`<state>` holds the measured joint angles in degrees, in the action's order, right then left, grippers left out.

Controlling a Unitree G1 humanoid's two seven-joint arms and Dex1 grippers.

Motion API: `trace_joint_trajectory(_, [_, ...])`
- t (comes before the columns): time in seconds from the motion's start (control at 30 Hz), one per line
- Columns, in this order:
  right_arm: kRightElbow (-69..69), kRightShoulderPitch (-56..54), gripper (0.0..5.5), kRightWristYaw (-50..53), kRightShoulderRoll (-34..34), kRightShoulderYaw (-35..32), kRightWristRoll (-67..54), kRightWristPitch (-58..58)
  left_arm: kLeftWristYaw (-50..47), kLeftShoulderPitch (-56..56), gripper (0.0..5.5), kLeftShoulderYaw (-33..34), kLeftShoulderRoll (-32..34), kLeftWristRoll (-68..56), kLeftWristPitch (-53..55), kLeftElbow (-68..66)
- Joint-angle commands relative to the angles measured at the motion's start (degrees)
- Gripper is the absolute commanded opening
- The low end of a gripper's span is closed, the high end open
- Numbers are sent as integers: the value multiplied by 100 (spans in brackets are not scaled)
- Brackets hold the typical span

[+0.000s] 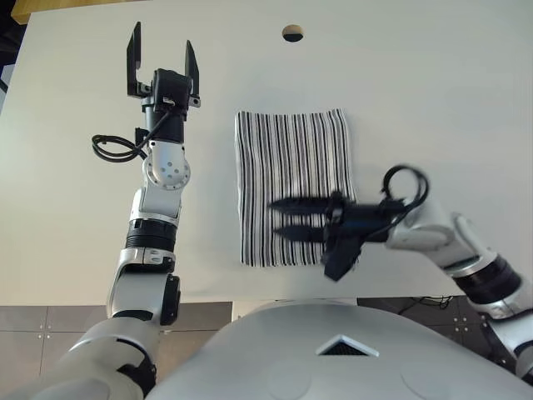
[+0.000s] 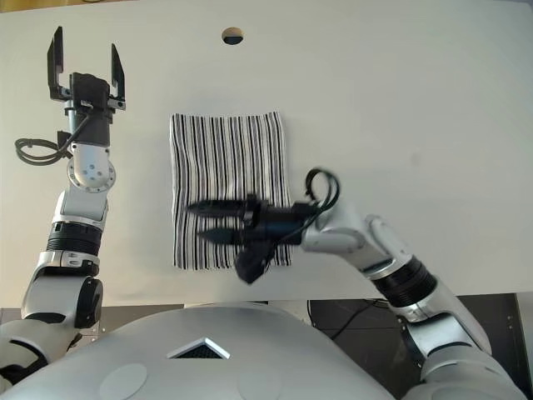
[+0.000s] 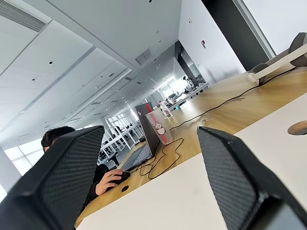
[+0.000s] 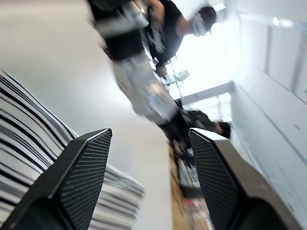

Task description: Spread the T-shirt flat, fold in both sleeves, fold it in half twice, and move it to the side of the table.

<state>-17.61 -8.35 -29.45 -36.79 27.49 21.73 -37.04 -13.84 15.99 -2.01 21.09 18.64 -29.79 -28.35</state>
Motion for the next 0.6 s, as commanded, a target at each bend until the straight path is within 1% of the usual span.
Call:
trace_joint_trajectory(0.03, [641,24,300,259,-211,-476,576,115,211,-21,360,-12,64,10,57,180])
trace_joint_trajectory(0.1, [1258,8,300,570,-296,-609,1022,73,528,-295,360,-185,312,180,-94,383])
trace_joint_trajectory(0.17, [1468,260,300,916,-607,-930,1207,-184,975,-841,360,-386,937,548,-524,861])
trace_joint_trajectory(0.27, [1099,1279,300,1021,-1459,-1698,1139,-557,1886,-2279,360,-361,2225,694,-1310,1955])
trace_joint_trajectory(0.33, [631,2129,300,740,-2015,-2311,864,-579,2528,-3374,360,-203,2997,465,-1531,2672])
trace_joint_trajectory(0.4, [266,2776,300,394,-2457,-2768,650,-566,3024,-4196,360,65,3584,401,-1571,3103])
trace_joint_trajectory(0.43, [162,2927,300,268,-2568,-2870,599,-547,3196,-4419,360,169,3752,388,-1554,3218])
trace_joint_trajectory(0.5, [104,2990,300,67,-2659,-2822,730,-539,3462,-4601,360,205,3877,376,-1484,3380])
trace_joint_trajectory(0.6, [211,2901,300,-205,-2610,-2411,1082,-656,3921,-4477,360,-214,3806,505,-1423,3551])
